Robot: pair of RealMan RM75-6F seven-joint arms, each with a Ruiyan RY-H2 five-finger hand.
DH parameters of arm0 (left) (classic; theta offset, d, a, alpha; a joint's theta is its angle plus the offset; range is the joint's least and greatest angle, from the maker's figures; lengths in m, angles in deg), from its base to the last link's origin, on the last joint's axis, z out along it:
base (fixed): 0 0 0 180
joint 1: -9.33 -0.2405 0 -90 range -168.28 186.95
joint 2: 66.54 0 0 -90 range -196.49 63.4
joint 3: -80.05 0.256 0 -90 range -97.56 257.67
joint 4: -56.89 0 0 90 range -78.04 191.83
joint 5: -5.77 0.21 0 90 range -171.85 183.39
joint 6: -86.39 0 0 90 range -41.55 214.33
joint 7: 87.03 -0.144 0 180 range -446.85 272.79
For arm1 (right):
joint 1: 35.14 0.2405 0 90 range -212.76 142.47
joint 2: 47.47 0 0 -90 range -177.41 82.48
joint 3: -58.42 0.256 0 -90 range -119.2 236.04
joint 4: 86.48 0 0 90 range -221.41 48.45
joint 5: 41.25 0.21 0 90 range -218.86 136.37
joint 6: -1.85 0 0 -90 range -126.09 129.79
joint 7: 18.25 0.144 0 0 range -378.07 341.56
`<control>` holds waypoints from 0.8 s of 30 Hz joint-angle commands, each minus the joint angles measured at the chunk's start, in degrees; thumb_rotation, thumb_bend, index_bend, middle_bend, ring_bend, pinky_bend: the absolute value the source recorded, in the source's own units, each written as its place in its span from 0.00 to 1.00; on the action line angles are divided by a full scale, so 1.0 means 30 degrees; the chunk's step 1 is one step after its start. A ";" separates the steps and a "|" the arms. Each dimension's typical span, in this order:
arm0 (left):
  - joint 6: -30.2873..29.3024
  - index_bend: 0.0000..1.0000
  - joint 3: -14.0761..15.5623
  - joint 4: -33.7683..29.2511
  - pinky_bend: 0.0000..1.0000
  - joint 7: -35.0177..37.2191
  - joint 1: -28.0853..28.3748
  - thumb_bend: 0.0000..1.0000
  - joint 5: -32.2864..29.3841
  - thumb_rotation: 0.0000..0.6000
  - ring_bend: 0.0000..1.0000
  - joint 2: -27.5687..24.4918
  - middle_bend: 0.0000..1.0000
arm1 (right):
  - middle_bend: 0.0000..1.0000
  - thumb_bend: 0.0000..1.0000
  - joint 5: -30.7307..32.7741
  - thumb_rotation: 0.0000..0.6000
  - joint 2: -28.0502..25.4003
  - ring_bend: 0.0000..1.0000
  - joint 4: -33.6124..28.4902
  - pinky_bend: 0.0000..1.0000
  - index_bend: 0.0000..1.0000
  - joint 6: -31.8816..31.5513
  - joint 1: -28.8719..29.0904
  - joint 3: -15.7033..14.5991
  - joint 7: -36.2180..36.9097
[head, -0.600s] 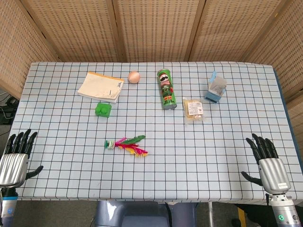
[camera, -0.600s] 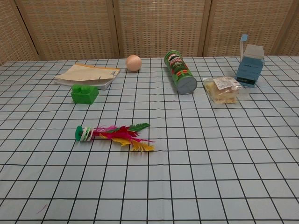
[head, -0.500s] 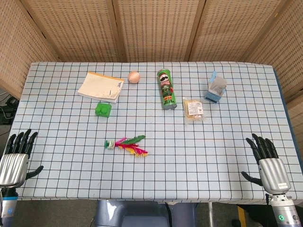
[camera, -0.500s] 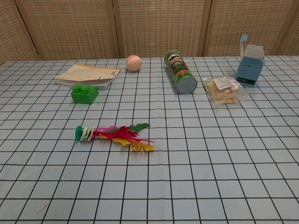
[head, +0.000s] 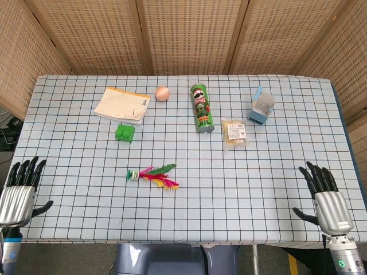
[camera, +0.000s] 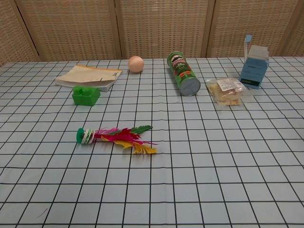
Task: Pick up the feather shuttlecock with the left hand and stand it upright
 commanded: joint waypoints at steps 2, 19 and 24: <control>0.0009 0.00 0.0035 -0.0027 0.00 -0.0065 0.0002 0.02 0.0050 1.00 0.00 0.0011 0.00 | 0.00 0.02 -0.0034 1.00 -0.0003 0.00 -0.0006 0.00 0.00 0.0026 0.0027 0.0000 0.0016; 0.1537 0.06 -0.0199 -0.0369 0.00 -0.0289 0.1554 0.08 0.1424 1.00 0.00 -0.0492 0.00 | 0.00 0.02 0.0313 1.00 -0.0058 0.00 0.0060 0.00 0.00 0.0239 0.0033 0.0041 0.0251; 0.4161 0.14 -0.1207 -0.1209 0.00 -0.0294 0.4031 0.09 0.1843 1.00 0.00 -0.0587 0.00 | 0.00 0.02 0.0588 1.00 -0.0046 0.00 0.0085 0.00 0.00 0.0355 0.0066 0.0150 0.0327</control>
